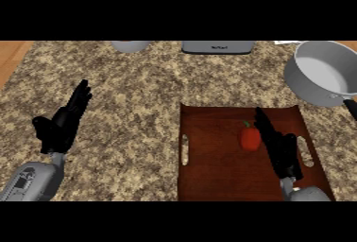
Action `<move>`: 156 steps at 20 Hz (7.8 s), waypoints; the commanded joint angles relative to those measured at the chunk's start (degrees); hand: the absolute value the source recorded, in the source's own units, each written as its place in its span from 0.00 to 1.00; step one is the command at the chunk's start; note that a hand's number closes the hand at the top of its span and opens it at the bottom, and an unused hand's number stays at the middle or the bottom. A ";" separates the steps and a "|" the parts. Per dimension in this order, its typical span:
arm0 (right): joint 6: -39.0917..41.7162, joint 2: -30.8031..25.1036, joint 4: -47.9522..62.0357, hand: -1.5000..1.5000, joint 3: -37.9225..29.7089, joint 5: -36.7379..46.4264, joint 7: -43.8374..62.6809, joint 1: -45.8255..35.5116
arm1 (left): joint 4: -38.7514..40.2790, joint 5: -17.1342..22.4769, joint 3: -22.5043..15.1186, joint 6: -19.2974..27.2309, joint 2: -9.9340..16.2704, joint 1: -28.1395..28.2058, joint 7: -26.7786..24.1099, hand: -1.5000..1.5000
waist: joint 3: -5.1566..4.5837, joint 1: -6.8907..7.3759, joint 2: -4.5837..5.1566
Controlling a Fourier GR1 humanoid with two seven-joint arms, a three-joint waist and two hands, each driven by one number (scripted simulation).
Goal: Pick the bell pepper from the tray and place it in the pot
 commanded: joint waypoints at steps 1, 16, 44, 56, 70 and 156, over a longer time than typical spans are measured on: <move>4.30 -1.48 -1.70 0.00 -2.12 -1.95 0.09 -3.66 | -4.45 1.05 1.15 0.48 -0.16 -1.43 3.69 0.50 | 1.62 0.82 2.02; 6.85 -18.77 -19.21 0.00 -4.76 12.99 -20.65 -1.71 | -19.45 4.27 -0.32 6.17 -2.46 3.97 20.09 0.50 | 1.63 -0.10 1.43; 41.25 -28.08 -28.45 0.00 -1.01 11.30 40.30 -20.78 | -20.61 -0.03 -0.07 4.51 -7.66 4.55 20.64 0.50 | 1.55 1.04 2.22; 42.45 -18.48 -27.93 0.00 -1.65 27.55 38.25 -13.05 | -22.88 -1.44 2.67 1.80 -8.98 6.94 21.97 0.50 | 1.58 0.54 2.12; 45.88 -2.97 -22.42 0.00 -1.29 38.39 44.47 -17.56 | -21.84 -4.49 4.88 -0.54 -11.97 7.21 21.26 0.50 | 1.57 0.77 2.20; 31.66 -35.72 -2.12 1.00 -43.94 38.82 20.75 -24.40 | -23.30 -11.84 5.69 -2.69 -19.64 4.15 25.79 0.50 | 1.58 2.10 2.56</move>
